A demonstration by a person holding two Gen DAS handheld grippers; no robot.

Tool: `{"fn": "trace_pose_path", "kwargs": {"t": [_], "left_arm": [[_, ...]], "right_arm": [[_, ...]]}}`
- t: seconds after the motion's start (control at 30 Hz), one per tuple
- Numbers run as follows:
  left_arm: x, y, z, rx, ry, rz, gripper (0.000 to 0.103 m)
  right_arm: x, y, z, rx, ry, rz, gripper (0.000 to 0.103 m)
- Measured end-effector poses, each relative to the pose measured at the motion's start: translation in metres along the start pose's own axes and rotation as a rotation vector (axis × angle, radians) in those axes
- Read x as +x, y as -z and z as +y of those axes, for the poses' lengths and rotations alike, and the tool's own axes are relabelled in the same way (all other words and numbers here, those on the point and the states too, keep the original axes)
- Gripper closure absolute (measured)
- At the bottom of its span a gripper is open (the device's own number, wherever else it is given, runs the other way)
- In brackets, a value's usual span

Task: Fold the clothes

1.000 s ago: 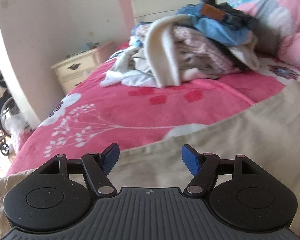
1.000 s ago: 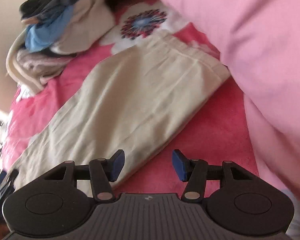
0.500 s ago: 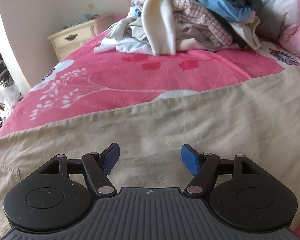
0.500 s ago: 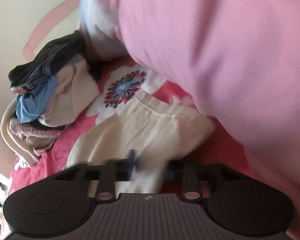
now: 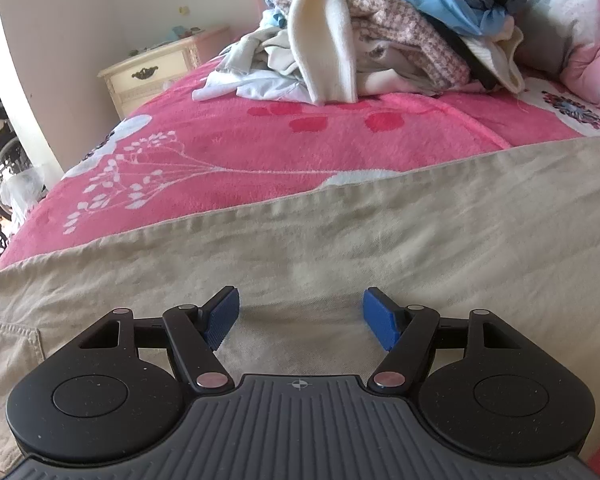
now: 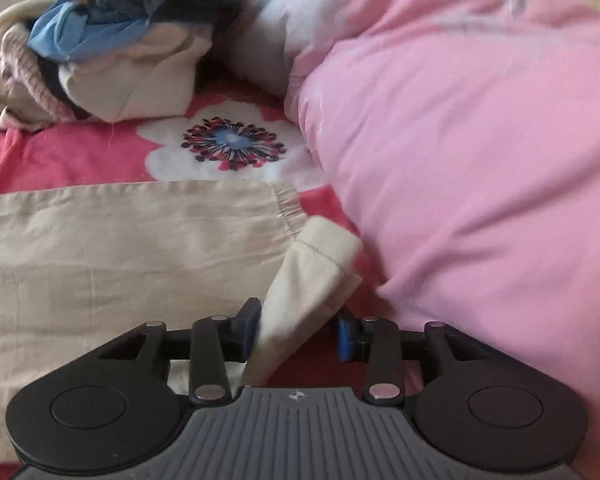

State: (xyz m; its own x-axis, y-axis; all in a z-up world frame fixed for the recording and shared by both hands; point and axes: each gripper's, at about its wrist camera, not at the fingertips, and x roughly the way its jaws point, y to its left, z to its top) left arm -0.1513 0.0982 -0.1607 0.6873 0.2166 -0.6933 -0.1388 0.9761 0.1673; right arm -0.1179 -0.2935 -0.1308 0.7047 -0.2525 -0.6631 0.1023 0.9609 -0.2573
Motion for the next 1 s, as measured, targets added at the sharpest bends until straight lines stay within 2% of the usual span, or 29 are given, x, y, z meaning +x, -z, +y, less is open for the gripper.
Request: {"fn": "trace_pose_path", "kwargs": {"t": [0.1,0.2,0.27,0.37,0.4,0.47,0.53,0.63,0.73,0.83,0.9,0.93,0.97,1.0], "left_arm": [[-0.001,0.001,0.001,0.013,-0.016,-0.009,0.034],[-0.003,0.001,0.006,0.002,-0.029,-0.015,0.034],[-0.007,0.000,0.010,-0.006,-0.041,-0.019,0.034],[-0.022,0.001,0.017,-0.002,-0.054,-0.046,0.034],[-0.028,0.002,0.019,0.004,-0.061,-0.053,0.034],[-0.040,0.005,0.025,0.007,-0.083,-0.059,0.034],[-0.051,0.011,0.034,-0.011,-0.106,-0.048,0.034],[-0.065,0.024,0.048,-0.073,-0.139,-0.011,0.034],[-0.069,0.042,0.060,-0.138,-0.157,0.056,0.034],[-0.065,0.060,0.074,-0.202,-0.178,0.120,0.034],[-0.067,0.067,0.085,-0.260,-0.178,0.127,0.034],[-0.070,0.069,0.091,-0.281,-0.177,0.124,0.034],[-0.074,0.070,0.095,-0.289,-0.186,0.114,0.035],[-0.079,0.069,0.098,-0.289,-0.199,0.100,0.035]], "right_arm": [[-0.014,0.004,0.001,-0.049,0.016,-0.008,0.063],[-0.041,0.016,0.003,-0.112,0.019,-0.057,0.060],[-0.064,0.024,0.003,-0.151,0.006,-0.121,0.056],[-0.097,0.027,0.007,-0.189,-0.042,-0.272,0.055],[-0.104,0.024,0.009,-0.191,-0.092,-0.318,0.055],[-0.112,0.016,0.021,-0.219,-0.252,-0.363,0.055],[-0.112,0.010,0.044,-0.298,-0.426,-0.354,0.055],[-0.102,0.015,0.076,-0.413,-0.579,-0.324,0.055],[-0.071,0.023,0.086,-0.453,-0.583,-0.210,0.061],[-0.043,0.030,0.047,-0.348,-0.458,-0.140,0.061],[-0.036,0.024,0.018,-0.266,-0.334,-0.101,0.061],[-0.036,0.019,0.009,-0.257,-0.276,-0.090,0.072],[-0.038,0.014,0.005,-0.255,-0.241,-0.087,0.076],[-0.043,0.010,0.002,-0.245,-0.241,-0.099,0.077]]}}
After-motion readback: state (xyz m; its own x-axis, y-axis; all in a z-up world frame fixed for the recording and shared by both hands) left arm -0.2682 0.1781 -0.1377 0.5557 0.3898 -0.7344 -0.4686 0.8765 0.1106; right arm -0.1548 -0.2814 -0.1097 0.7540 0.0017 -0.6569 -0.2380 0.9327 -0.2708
